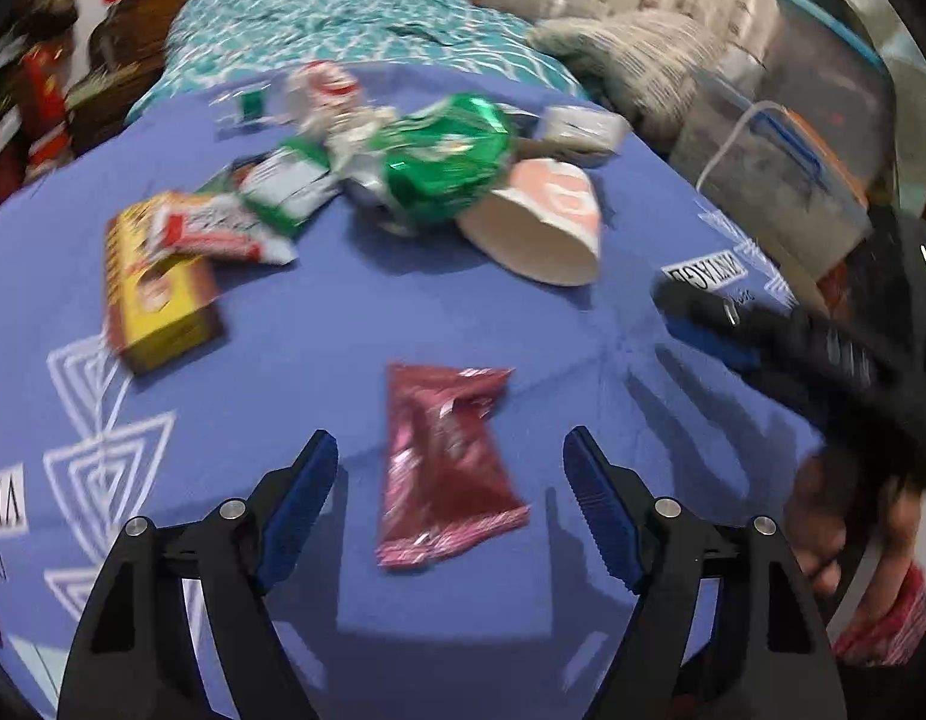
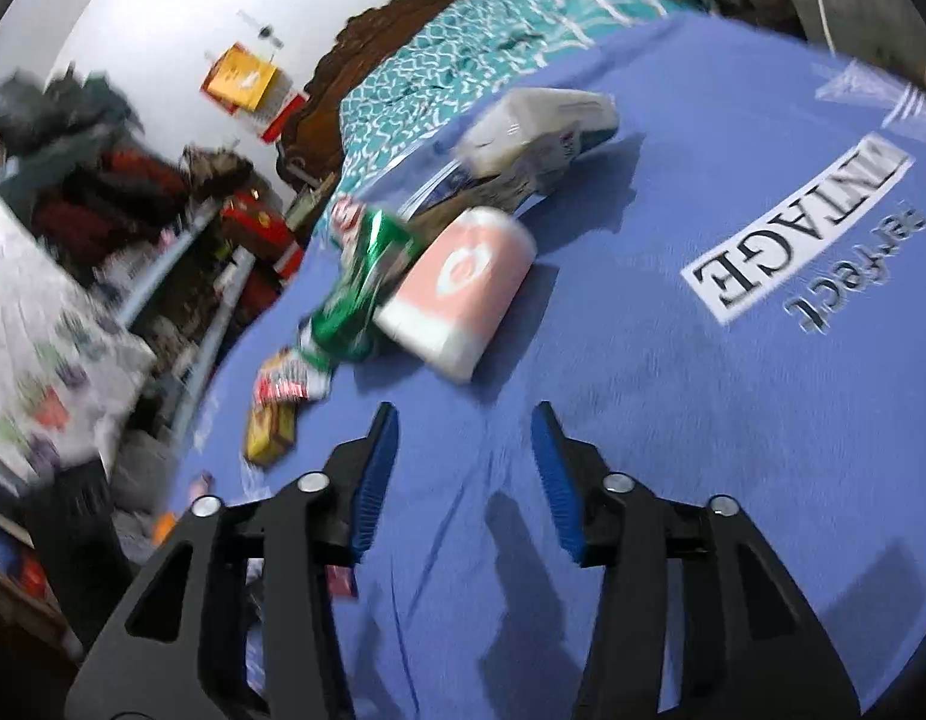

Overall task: Collect trash
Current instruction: 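Grasp the dark red wrapper with the left tool while the right tool grasps the pink-white cup, then carry both items over the beige bin and open both tools to drop them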

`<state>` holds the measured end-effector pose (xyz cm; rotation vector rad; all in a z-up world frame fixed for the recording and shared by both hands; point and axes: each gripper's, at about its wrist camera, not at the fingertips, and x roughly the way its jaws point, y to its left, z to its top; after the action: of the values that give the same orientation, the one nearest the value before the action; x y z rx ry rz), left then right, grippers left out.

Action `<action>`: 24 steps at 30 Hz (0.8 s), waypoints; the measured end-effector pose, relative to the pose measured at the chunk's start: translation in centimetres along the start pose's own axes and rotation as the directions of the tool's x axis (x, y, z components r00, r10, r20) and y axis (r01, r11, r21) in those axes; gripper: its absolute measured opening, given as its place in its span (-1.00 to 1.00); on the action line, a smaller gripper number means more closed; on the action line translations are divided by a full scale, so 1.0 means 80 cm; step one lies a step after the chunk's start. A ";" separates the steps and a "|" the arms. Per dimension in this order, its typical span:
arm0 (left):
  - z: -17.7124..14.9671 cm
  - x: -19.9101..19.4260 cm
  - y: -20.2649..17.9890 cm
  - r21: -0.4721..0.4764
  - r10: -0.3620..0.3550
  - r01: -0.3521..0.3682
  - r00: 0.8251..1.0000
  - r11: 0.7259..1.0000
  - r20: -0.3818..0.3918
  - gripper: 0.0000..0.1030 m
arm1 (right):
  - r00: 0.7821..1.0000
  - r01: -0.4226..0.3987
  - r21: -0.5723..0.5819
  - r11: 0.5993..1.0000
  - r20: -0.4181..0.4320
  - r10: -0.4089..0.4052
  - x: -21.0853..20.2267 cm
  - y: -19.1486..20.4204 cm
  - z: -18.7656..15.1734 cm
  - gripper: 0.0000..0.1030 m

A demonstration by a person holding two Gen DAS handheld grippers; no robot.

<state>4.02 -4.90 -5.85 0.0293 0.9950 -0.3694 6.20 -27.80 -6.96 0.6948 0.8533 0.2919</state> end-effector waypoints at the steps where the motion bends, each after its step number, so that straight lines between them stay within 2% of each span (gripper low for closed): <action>1: 0.002 0.008 -0.007 0.020 0.020 -0.020 1.000 1.000 -0.013 0.42 | 1.000 -0.026 0.029 0.999 -0.011 0.026 0.009 -0.007 0.010 0.08; 3: 0.003 0.016 -0.011 0.037 0.044 -0.043 0.998 0.998 -0.036 0.42 | 0.997 -0.065 0.063 0.996 -0.028 0.067 0.027 -0.013 0.026 0.14; 5: 0.001 0.022 -0.011 0.042 0.067 -0.064 0.996 0.997 -0.054 0.31 | 0.994 -0.092 0.078 0.993 -0.047 0.096 0.044 -0.013 0.041 0.18; 8: 0.000 0.022 -0.010 0.053 0.117 -0.115 0.992 0.992 -0.042 -0.10 | 0.993 -0.093 0.075 0.993 -0.070 0.098 0.076 -0.010 0.058 0.14; 9: 0.002 0.022 -0.009 0.058 0.132 -0.130 0.990 0.990 -0.041 -0.35 | 0.991 -0.108 0.072 0.992 -0.071 0.113 0.083 -0.008 0.061 0.13; 10: 0.003 0.022 -0.007 0.058 0.137 -0.135 0.990 0.989 -0.041 -0.45 | 0.988 -0.127 0.072 0.989 -0.080 0.132 0.088 -0.005 0.063 -0.01; 11: 0.004 0.021 -0.003 0.045 0.130 -0.128 0.990 0.991 -0.045 -0.49 | 0.983 -0.156 0.068 0.985 -0.093 0.162 0.095 -0.001 0.063 -0.30; 12: 0.005 0.020 -0.001 0.036 0.123 -0.122 0.991 0.992 -0.048 -0.55 | 0.981 -0.163 0.069 0.984 -0.094 0.170 0.096 0.000 0.062 -0.36; 14: 0.013 0.016 0.001 0.015 0.086 -0.085 0.995 0.996 -0.053 -0.61 | 0.981 -0.172 0.062 0.983 -0.085 0.176 0.088 0.001 0.056 -0.45; 18: 0.030 0.009 -0.016 0.025 0.013 -0.013 1.000 1.000 -0.025 -0.65 | 0.992 -0.128 0.022 0.992 -0.008 0.128 0.031 -0.011 0.041 -0.48; 24: 0.076 0.041 -0.082 0.101 -0.127 0.134 0.989 0.986 -0.078 -0.67 | 0.990 -0.076 0.100 0.992 0.127 0.063 -0.063 -0.084 0.033 -0.48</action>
<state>8.45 -13.14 -4.27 0.0734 1.0497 -0.5444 4.80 -36.48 -7.27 0.8333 0.7307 0.2649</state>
